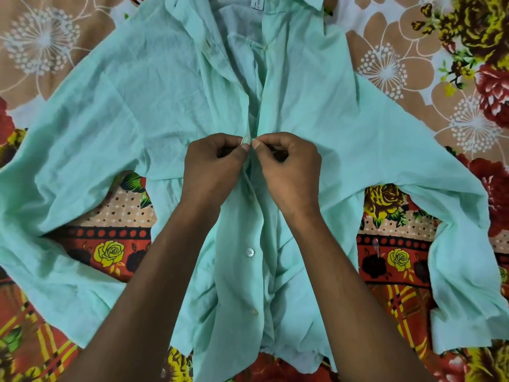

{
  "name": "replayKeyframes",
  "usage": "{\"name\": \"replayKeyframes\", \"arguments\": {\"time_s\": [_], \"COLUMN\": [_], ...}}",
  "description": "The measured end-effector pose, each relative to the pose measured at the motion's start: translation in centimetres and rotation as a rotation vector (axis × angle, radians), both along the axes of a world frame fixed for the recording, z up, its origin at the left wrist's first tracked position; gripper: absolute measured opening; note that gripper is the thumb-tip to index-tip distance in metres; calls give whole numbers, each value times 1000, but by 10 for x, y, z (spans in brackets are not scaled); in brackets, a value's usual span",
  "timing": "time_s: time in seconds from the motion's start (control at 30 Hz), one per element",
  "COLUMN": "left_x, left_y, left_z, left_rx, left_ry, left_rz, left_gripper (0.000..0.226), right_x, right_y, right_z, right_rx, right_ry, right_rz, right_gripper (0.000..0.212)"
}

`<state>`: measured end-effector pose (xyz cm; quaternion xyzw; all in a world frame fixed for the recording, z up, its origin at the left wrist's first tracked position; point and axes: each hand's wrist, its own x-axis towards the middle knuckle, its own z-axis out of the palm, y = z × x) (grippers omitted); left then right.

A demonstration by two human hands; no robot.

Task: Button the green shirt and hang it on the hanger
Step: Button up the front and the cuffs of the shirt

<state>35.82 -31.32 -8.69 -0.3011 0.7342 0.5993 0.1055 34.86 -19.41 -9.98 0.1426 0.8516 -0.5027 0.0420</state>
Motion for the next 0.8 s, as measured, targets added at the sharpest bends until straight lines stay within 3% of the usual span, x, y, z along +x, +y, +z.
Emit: {"name": "replayKeyframes", "arguments": {"time_s": [0.2, 0.47, 0.8], "left_x": [4, 5, 2], "left_y": [-1, -1, -6], "left_z": [1, -3, -7], "left_rx": [58, -85, -120], "left_ry": [5, 95, 84], "left_rz": [63, -24, -70], "left_gripper": [22, 11, 6], "right_x": [-5, -7, -5], "right_y": [3, 7, 10], "right_z": [3, 6, 8], "right_rx": [6, 42, 6], "right_ry": [-34, -48, -19], "right_rz": [36, 146, 234], "right_gripper": [8, 11, 15]}}
